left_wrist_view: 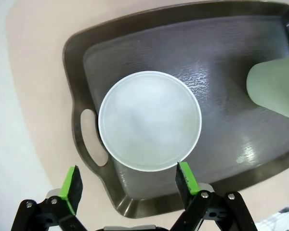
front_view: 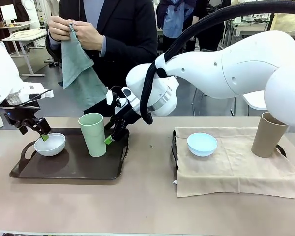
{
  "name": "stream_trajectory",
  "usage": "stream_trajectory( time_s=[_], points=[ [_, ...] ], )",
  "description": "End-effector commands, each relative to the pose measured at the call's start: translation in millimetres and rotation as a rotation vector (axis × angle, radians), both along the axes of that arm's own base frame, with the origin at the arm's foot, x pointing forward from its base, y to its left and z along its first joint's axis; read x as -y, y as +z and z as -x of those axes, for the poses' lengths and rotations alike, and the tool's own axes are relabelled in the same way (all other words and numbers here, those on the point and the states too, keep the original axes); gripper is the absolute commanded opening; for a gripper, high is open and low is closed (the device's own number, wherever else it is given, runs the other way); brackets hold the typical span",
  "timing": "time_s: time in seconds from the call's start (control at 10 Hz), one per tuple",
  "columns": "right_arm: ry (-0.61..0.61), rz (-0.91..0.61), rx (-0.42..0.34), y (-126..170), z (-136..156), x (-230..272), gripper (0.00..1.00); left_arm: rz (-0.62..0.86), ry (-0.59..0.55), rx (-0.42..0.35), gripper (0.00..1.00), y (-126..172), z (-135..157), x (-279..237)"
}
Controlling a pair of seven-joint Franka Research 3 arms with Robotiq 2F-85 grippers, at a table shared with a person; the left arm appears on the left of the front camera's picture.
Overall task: Set up a tray with a mat and arrange the tableware.
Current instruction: Pick up the Picnic Bowl and Reusable plastic cup from the Handle tray in front of the human's position and hold them in the air.
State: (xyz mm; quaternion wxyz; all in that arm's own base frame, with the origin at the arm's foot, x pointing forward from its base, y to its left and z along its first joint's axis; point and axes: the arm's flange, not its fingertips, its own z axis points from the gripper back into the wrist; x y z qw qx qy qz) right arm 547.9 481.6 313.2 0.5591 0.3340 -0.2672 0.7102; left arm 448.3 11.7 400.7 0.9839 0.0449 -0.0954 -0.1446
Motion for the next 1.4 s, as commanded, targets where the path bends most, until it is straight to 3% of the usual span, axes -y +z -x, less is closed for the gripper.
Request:
stream_trajectory(
  time_s=[0.0,0.5,0.9,1.3],
  points=[
    [-0.042,0.014,0.007,-3,-11,-13,1.0,-0.037,-0.051,0.015,1.0,-6,1,2],
    [0.01,-0.034,-0.016,0,-10,-30,1.0,-0.036,-0.035,-0.027,1.0,-20,-5,-8],
    [0.059,-0.049,-0.02,4,7,-40,1.0,0.153,0.023,-0.095,1.0,-32,-19,-37],
    [0.09,-0.06,-0.013,4,13,-53,1.0,0.233,0.05,-0.116,1.0,-49,-29,-51]
  ],
)
